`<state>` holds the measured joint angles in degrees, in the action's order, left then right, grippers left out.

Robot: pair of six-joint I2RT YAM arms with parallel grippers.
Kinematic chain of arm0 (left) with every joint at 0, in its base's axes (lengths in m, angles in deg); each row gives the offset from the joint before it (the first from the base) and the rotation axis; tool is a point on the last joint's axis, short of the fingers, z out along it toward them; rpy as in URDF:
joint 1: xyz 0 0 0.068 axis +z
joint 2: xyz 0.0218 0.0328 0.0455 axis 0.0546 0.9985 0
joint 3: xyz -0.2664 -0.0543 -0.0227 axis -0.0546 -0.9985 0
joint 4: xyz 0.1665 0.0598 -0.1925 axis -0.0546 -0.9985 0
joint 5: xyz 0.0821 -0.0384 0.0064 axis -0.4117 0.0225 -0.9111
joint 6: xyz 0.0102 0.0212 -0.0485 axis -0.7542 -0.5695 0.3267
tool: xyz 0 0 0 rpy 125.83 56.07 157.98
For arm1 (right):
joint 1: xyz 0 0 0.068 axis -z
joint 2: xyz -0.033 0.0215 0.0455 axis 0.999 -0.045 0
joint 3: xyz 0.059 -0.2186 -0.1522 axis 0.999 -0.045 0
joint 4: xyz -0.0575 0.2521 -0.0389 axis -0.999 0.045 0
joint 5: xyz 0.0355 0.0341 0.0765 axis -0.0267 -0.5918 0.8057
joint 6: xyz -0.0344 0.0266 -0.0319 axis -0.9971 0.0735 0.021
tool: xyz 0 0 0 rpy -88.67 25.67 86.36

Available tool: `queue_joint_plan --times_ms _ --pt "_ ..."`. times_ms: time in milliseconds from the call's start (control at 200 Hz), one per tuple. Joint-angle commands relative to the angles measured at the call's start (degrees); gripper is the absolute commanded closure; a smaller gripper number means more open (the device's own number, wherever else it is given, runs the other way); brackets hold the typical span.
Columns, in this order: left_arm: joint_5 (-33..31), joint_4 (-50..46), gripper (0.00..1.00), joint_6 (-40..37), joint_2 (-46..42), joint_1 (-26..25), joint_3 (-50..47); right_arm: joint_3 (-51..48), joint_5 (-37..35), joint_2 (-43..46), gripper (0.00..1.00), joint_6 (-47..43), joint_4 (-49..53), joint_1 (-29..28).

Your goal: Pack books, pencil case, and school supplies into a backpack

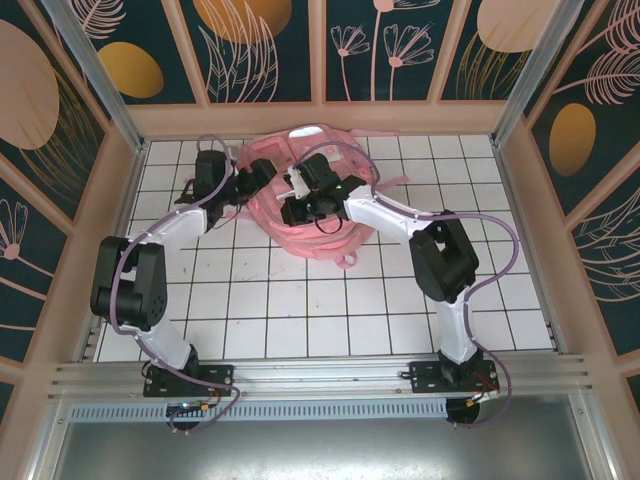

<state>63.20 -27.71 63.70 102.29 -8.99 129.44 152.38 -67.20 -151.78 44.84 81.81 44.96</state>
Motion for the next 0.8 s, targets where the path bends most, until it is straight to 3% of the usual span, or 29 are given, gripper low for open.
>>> queue_joint_plan --times_ms 0,80,135,295,425,530,655,796 --pt "4.99 3.49 0.17 6.0 1.91 -2.55 -3.3 1.96 3.5 0.23 1.0 -1.81 -4.6 -0.16" --pt "6.04 5.43 0.19 7.97 3.12 -4.52 -4.24 0.9 4.21 0.81 1.0 -1.14 -6.19 -0.2" --pt "5.88 6.75 0.26 8.69 3.84 -5.6 -4.93 0.01 4.58 1.36 1.0 -0.68 -7.52 -0.43" --pt "6.06 10.58 0.66 10.09 6.1 -6.34 -7.32 -1.14 4.53 2.21 1.0 -0.53 -6.63 -0.86" --pt "2.61 8.27 1.0 6.54 5.35 -6.27 -5.88 -6.84 0.48 5.31 1.0 -1.14 -1.32 -0.79" --pt "-0.48 5.01 1.0 3.37 4.12 -5.99 -5.59 -12.13 -5.56 7.83 1.0 -3.39 6.57 0.06" --pt "-0.43 2.83 1.0 1.11 4.01 -5.72 -3.05 -16.35 -18.88 9.74 1.0 -4.73 12.93 3.64" --pt "0.85 1.73 1.0 0.18 4.12 -5.74 -3.2 -15.11 -21.14 10.04 1.0 -5.72 15.11 10.73"
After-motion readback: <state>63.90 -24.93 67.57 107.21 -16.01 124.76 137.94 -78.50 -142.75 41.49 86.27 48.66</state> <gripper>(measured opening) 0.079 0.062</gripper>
